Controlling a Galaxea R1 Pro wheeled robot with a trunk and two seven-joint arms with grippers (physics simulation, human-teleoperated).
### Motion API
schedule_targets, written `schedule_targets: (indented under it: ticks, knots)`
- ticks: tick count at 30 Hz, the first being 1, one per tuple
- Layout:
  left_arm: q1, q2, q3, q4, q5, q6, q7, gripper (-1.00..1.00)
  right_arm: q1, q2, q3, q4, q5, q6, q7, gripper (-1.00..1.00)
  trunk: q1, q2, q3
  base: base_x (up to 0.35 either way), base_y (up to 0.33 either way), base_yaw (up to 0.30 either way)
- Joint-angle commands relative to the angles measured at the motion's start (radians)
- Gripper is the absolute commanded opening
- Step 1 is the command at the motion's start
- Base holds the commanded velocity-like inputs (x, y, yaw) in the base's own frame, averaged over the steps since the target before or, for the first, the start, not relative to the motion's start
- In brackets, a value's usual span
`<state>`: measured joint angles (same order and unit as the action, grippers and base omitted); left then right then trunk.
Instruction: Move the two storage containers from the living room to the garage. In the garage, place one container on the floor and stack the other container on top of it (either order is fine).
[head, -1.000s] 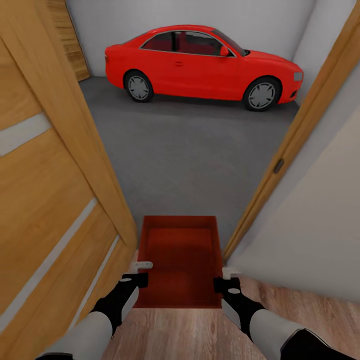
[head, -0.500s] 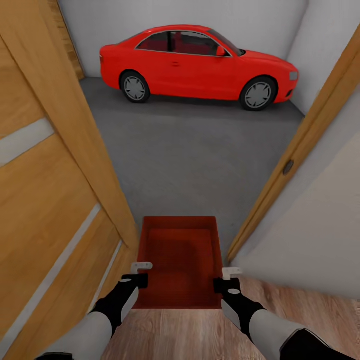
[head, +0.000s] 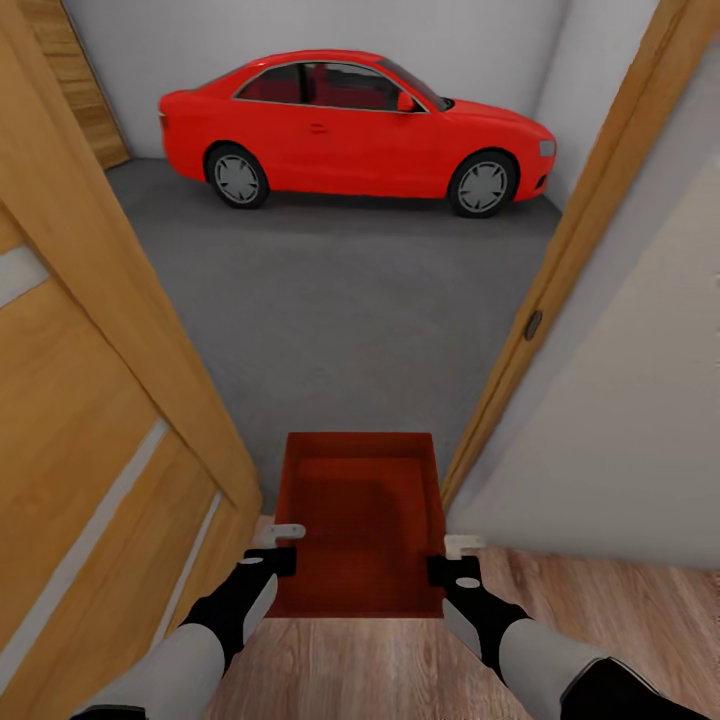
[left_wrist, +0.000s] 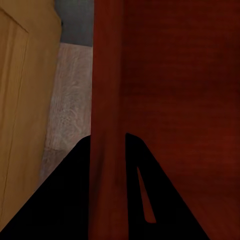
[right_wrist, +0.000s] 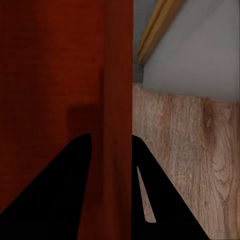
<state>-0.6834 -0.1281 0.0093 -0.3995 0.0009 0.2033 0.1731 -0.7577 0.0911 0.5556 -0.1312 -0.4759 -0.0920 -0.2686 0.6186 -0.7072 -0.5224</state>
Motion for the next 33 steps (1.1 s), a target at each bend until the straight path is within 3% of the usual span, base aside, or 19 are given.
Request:
schedule_targets:
  ticks: [1,16,33]
  knots:
    - [-0.001,0.005,0.012,-0.062,0.001,0.007,0.004,-1.00,0.000,-0.001,0.024,0.042,-0.012,-0.002,0.000,-1.00,0.000,-0.001,-0.001,0.000,0.000,-0.095]
    - [-0.001,0.005,0.011,-0.062,0.002,0.008,0.002,-1.00,0.000,-0.001,0.024,0.042,-0.012,-0.002,0.000,-1.00,0.000,-0.001,-0.001,0.113,0.231,-0.009]
    - [-0.001,0.005,0.012,-0.062,0.001,0.007,0.004,-1.00,0.000,-0.001,0.024,0.042,-0.013,-0.002,0.000,-1.00,0.000,-0.001,-0.001,0.003,0.006,-0.134]
